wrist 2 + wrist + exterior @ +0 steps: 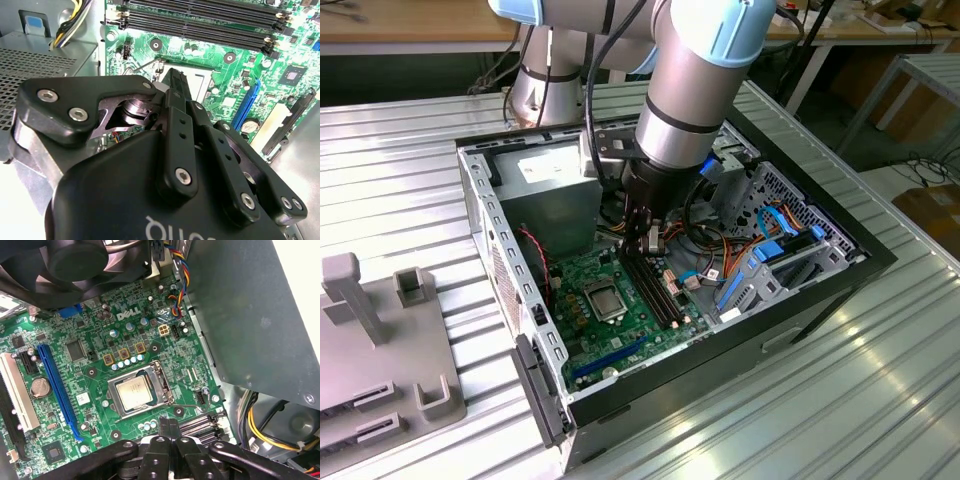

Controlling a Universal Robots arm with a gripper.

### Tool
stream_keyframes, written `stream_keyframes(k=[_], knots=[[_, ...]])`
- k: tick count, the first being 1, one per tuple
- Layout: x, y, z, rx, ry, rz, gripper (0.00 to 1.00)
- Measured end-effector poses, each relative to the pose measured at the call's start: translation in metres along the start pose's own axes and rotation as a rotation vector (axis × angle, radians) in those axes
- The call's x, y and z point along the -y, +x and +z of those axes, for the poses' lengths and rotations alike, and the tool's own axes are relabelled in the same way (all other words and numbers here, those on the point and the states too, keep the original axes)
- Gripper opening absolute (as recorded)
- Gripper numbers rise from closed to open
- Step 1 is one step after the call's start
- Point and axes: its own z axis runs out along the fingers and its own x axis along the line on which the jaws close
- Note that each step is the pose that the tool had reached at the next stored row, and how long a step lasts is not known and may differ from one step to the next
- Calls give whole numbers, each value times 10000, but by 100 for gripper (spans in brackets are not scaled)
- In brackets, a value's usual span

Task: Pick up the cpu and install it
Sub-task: 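Install the first cpu locking lever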

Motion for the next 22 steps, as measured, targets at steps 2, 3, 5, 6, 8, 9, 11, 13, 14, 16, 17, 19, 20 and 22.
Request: stream_keyframes(k=[2,3,5,6,8,9,11,13,14,16,17,19,20,22], knots=[[1,0,0,0,0,0,11],[3,-1,0,0,0,-1,11],[13,-7,-1,0,0,-2,11],[25,-30,-2,0,0,0,11],[59,-109,-6,0,0,-1,11],[67,-138,-6,1,0,-2,11],[65,-202,-4,1,-1,1,11],[60,-250,9,24,-8,-2,11],[65,-278,25,53,-18,-2,11],[61,-301,38,110,-40,-3,11],[59,-309,47,171,-62,-6,11],[58,-311,61,232,-83,47,11],[58,-311,68,267,-95,76,11],[59,-311,80,380,-135,113,11]])
